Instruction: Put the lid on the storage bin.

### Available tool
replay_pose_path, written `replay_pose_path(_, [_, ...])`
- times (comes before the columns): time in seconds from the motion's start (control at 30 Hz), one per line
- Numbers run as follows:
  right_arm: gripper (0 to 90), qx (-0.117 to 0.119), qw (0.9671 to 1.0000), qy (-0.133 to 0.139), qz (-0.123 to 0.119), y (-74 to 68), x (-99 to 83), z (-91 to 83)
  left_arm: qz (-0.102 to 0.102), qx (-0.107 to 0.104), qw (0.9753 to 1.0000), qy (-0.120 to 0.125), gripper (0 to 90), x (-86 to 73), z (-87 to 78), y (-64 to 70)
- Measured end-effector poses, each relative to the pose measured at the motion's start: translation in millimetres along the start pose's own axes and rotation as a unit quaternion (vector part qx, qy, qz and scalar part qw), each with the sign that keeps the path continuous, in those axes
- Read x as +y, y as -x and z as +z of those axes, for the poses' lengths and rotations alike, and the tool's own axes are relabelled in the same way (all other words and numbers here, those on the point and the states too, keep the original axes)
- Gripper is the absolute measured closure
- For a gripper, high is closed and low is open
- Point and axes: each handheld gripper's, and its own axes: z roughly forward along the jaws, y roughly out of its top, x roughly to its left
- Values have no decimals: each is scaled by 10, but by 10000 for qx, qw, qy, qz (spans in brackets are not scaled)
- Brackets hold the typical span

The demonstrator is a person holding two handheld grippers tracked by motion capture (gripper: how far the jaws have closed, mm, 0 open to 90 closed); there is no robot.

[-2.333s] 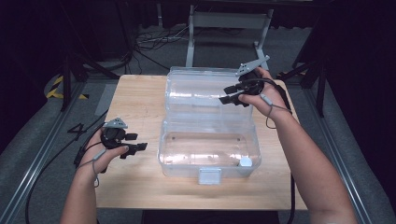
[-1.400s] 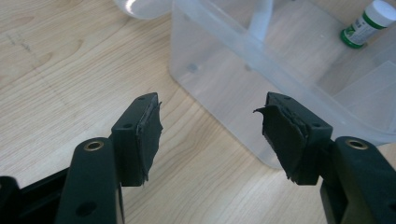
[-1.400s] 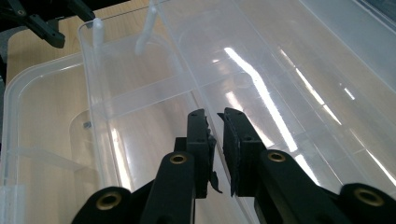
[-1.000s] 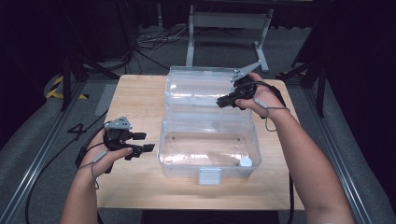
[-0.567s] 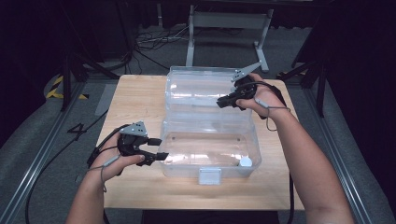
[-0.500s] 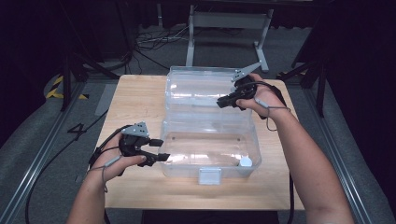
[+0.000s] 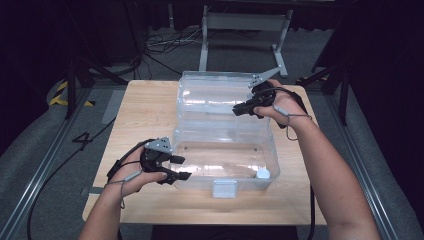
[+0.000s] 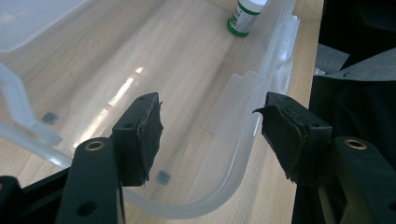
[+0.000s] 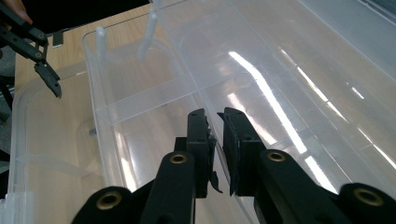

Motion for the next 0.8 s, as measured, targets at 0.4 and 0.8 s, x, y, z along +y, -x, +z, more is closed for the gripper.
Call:
replay_pose_path(0.4, [816,-46,10000,-1,-48,-13,-2,5,73,-219,9995,-235,384,0,160,32])
replay_pose_path(0.8, [815,-31,10000,46,-3,-14,-9,10,272,-248,9977,-565,508,6,245,61])
